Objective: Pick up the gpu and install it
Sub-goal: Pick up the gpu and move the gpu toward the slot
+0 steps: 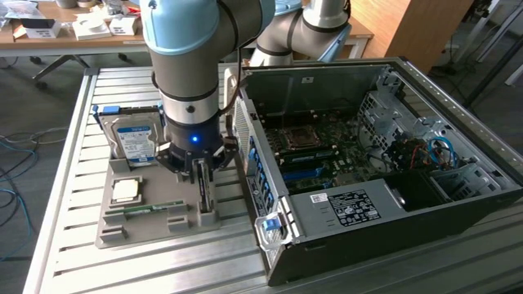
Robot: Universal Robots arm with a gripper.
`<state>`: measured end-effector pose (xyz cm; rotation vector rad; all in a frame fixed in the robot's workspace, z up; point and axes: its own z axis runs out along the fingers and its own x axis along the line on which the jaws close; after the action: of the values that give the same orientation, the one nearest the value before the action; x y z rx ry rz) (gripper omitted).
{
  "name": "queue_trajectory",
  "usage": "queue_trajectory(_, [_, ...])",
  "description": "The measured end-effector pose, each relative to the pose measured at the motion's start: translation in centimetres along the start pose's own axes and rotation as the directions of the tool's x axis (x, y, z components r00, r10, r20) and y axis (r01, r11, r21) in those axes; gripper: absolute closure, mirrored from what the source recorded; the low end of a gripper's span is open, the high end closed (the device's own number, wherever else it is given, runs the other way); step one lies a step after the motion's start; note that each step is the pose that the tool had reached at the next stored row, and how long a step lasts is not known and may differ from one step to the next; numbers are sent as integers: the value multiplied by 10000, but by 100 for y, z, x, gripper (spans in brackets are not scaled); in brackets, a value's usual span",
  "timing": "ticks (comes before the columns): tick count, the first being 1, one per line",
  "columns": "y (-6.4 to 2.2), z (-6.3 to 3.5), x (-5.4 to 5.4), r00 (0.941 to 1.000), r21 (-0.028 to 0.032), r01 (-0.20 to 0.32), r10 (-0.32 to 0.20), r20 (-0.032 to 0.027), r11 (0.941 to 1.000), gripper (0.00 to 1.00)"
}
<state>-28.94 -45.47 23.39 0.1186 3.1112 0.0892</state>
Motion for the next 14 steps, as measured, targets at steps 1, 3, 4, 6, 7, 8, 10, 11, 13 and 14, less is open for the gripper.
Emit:
queue_trajectory(1, [-2, 0, 0, 10000, 1, -1, 1, 0, 10000, 60])
queue_trajectory(3, [-8, -1, -1, 10000, 3, 0, 0, 0, 10000, 60])
queue_trajectory(4, [-8, 0, -1, 10000, 3, -1, 1, 1, 10000, 60])
queue_trajectory(6, [-9, 0, -1, 10000, 7, -1, 1, 0, 10000, 60])
queue_trajectory(7, [-9, 0, -1, 10000, 8, 0, 0, 0, 10000, 60])
queue_trajectory(8, [-9, 0, -1, 10000, 8, 0, 0, 0, 10000, 60])
queue_trajectory(10, [-9, 1, -1, 10000, 9, 0, 0, 0, 10000, 60])
queue_trajectory(11, [-9, 1, -1, 10000, 8, 0, 0, 1, 10000, 60])
queue_trajectory(13, [-9, 1, -1, 10000, 8, 0, 0, 1, 10000, 60])
queue_trajectory(14, [-9, 1, -1, 10000, 8, 0, 0, 1, 10000, 60])
